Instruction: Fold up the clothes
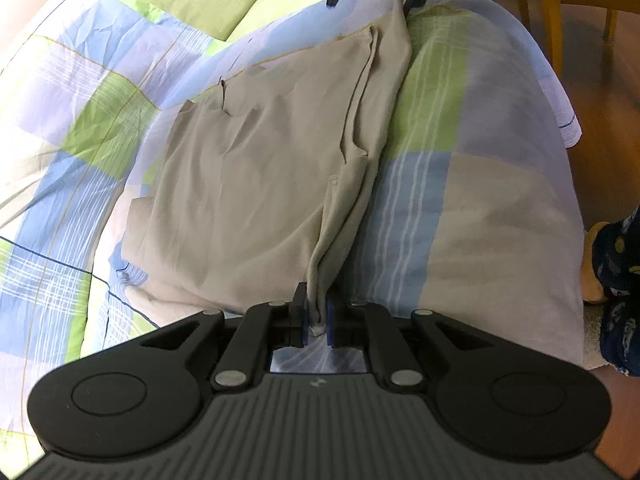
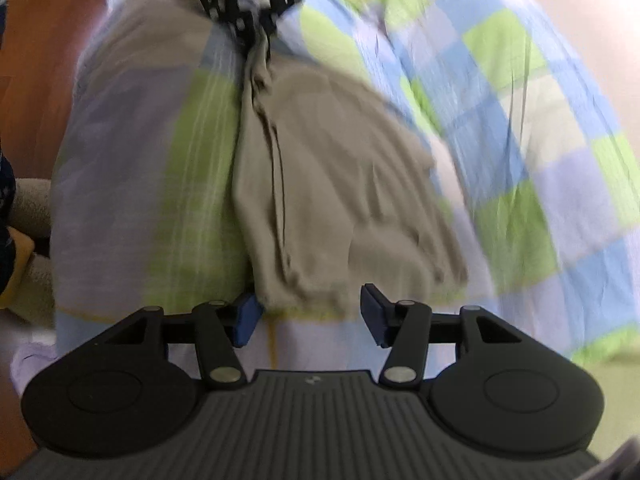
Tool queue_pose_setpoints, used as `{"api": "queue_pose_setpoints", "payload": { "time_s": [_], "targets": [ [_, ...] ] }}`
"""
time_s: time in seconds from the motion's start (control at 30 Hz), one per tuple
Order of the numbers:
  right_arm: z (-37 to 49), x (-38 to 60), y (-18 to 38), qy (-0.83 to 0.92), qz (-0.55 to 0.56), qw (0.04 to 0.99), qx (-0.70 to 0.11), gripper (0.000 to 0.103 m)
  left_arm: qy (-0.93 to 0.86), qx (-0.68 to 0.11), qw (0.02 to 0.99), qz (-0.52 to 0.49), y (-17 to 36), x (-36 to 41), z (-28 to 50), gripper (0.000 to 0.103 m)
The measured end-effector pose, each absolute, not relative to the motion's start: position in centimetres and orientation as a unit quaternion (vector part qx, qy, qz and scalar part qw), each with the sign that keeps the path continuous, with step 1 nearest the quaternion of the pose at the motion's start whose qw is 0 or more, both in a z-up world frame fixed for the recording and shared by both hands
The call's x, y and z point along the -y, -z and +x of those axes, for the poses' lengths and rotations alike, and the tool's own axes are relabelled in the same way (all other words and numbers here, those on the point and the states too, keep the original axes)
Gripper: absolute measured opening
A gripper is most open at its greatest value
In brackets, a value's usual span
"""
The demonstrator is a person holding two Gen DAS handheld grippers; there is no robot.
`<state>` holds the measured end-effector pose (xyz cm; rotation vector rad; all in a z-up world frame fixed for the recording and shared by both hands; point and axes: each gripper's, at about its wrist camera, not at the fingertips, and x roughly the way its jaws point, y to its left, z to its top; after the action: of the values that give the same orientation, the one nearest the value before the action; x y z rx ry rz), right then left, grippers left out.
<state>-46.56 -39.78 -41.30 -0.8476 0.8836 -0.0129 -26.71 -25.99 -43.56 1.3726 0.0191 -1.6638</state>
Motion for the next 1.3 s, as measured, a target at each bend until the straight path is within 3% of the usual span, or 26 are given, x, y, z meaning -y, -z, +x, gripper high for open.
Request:
{"api": "queue_pose_setpoints", "payload": {
  "time_s": [0.1,0.17,0.2,0.23,0.4,0.73,0.97,1.07,1.13,1.2,1.3],
  "targets": [
    [-46.2,40.2,42.3,-0.023,-0.408,0.814,-0.414,0.039,0.677,-0.008,0.472,0.564,43.7,26.3,-26.8,0.006],
    [-46.0,40.8,42.5,-0.047,-0.403,0.815,-0.415,0.026,0.677,-0.015,0.472,0.564,43.6,26.4,-26.8,0.006],
    [-45.9,41.0,42.5,-0.057,-0.394,0.816,-0.42,0.013,0.677,-0.018,0.472,0.564,43.5,26.5,-26.8,0.006],
    [-45.7,41.3,42.6,-0.067,-0.385,0.817,-0.425,0.006,0.677,-0.026,0.47,0.565,43.4,26.8,-26.7,0.005],
    [-44.7,43.0,41.8,-0.088,-0.308,0.835,-0.448,0.003,0.682,-0.063,0.456,0.569,41.9,28.2,-26.2,0.003],
    [-41.7,53.2,34.1,-0.031,-0.016,0.899,-0.436,0.003,0.647,-0.202,0.584,0.447,34.7,36.5,-19.8,0.004],
    [-36.6,62.5,35.4,0.036,0.075,0.894,-0.44,0.003,0.618,-0.316,0.617,0.37,38.4,45.3,-12.6,0.004],
    [-34.1,66.4,38.3,0.045,0.151,0.873,-0.461,0.012,0.616,-0.385,0.603,0.33,41.1,47.3,-9.7,0.005],
    [-33.8,67.6,39.5,0.04,0.188,0.867,-0.46,0.026,0.623,-0.404,0.597,0.303,41.4,47.3,-8.6,0.006],
    [-34.5,67.8,39.8,0.044,0.223,0.869,-0.44,0.033,0.626,-0.414,0.595,0.288,41.4,46.8,-8.0,0.01],
    [-36.0,67.7,39.8,0.064,0.252,0.869,-0.421,0.035,0.631,-0.419,0.588,0.283,41.3,47.0,-7.6,0.011]
  ]
}}
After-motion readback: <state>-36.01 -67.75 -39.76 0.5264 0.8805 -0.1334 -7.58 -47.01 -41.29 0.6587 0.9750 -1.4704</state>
